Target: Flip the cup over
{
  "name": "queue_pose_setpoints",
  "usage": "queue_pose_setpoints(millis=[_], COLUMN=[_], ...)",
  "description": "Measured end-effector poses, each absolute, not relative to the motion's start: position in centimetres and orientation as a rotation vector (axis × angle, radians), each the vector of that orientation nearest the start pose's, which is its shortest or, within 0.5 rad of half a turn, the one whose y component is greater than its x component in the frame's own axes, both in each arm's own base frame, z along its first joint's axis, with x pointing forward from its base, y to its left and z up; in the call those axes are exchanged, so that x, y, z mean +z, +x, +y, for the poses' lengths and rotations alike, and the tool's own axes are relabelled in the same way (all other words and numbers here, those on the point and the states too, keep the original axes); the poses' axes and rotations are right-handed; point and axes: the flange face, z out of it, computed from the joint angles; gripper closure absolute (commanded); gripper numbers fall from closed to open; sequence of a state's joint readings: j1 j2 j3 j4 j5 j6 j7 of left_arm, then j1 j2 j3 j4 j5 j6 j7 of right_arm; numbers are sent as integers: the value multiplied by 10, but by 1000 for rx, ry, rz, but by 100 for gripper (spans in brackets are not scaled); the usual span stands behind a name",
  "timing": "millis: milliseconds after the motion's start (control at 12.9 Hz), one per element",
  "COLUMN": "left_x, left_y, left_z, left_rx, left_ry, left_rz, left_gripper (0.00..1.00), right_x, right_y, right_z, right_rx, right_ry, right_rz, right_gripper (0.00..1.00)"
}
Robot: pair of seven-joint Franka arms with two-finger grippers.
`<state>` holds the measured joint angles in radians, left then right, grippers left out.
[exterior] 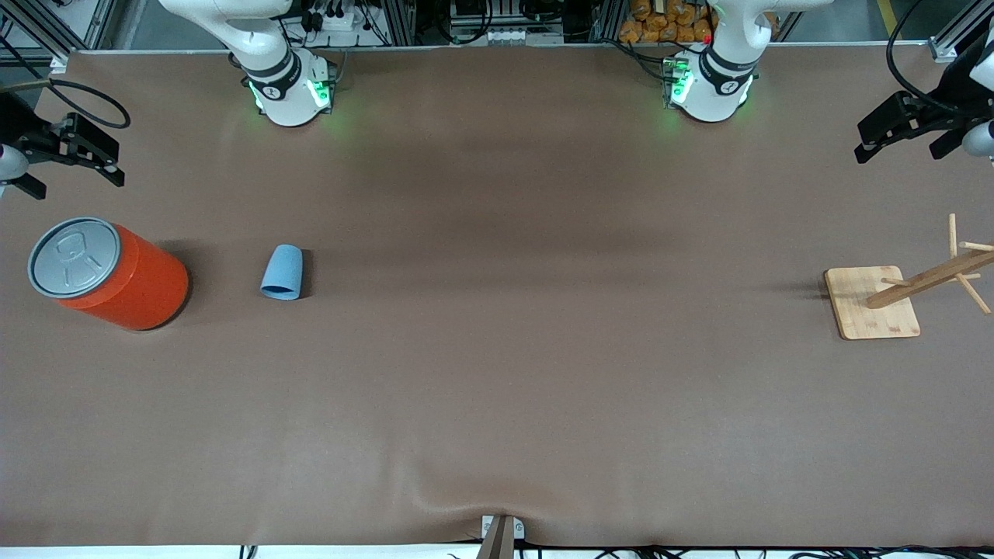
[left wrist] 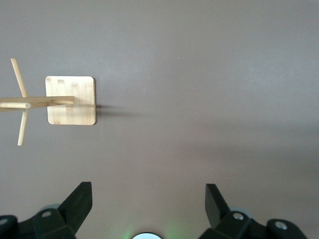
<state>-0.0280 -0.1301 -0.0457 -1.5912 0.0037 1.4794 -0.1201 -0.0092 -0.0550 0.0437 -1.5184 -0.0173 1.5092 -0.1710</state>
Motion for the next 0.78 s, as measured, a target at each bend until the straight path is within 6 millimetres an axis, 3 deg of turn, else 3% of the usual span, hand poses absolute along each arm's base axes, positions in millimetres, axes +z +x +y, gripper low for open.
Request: queue_pose_setpoints(millis=[543, 775], left_x=[676, 674], left_y=[502, 503], left_z=[-37, -36], left_rx=[-31, -26], left_ry=[-3133, -3133], left_rz=[-77, -82], left_gripper=[0, 0], right_x=[670, 649], right_y=[531, 540], right_z=[17, 17], right_rx=[-58, 6], right_ry=[-3147, -3143], right_rz=[-323, -335], right_gripper=[0, 0])
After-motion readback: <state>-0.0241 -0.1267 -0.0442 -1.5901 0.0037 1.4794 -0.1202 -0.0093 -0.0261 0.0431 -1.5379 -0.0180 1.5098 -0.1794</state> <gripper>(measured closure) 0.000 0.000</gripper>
